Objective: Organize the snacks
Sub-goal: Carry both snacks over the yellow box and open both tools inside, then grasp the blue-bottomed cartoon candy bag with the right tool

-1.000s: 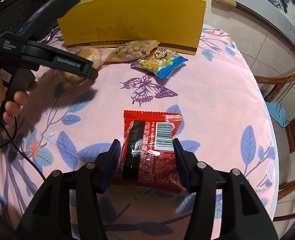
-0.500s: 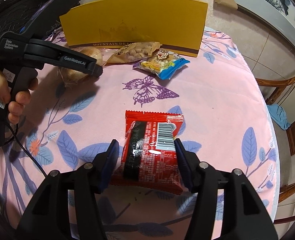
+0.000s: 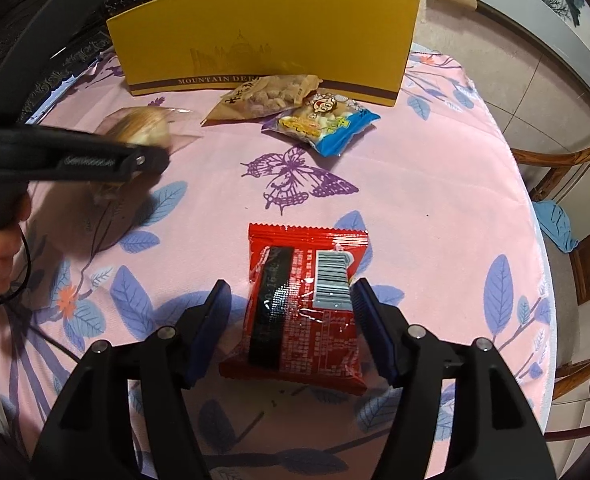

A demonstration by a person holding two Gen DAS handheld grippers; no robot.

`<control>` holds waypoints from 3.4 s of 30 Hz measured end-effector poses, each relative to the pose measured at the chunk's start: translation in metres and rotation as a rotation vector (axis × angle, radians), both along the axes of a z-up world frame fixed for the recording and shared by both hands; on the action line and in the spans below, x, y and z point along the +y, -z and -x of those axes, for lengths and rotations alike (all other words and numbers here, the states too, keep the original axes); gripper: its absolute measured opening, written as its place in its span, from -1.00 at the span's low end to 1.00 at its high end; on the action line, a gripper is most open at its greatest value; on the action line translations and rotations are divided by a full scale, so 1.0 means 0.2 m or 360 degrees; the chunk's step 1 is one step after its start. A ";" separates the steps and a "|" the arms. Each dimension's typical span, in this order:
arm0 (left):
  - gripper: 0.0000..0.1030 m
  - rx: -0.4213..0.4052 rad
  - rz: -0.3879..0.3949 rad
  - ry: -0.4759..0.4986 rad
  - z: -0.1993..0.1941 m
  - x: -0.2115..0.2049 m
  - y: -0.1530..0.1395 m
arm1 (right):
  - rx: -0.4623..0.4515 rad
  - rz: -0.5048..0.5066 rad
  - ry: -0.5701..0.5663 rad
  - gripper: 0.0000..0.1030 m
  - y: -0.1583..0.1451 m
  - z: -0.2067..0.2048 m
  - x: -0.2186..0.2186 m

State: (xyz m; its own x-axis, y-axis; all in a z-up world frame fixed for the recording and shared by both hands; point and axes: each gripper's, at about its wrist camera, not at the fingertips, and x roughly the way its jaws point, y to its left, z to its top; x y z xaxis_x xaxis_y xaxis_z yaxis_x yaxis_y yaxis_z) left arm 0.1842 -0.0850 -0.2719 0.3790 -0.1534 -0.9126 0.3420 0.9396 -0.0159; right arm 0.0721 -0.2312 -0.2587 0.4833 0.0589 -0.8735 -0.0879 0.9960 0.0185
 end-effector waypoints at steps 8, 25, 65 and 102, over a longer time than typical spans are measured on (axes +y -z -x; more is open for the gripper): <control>0.12 -0.0025 0.0045 -0.0104 0.10 0.14 -0.10 | 0.0085 -0.0024 -0.0077 -0.12 -0.05 0.00 0.00; 0.12 -0.0568 0.0378 -0.0239 -0.28 0.13 -0.99 | -0.0771 -0.0097 0.0025 -0.12 -0.93 -0.52 -0.12; 0.96 -0.0137 0.0125 -0.0223 0.04 0.05 -0.44 | -0.0261 0.0171 -0.0725 0.28 -0.21 -0.42 -0.16; 0.96 -0.0099 0.0047 -0.0010 -0.09 -0.13 -0.31 | -0.0089 -0.0071 -0.1042 0.01 0.04 -0.48 -0.17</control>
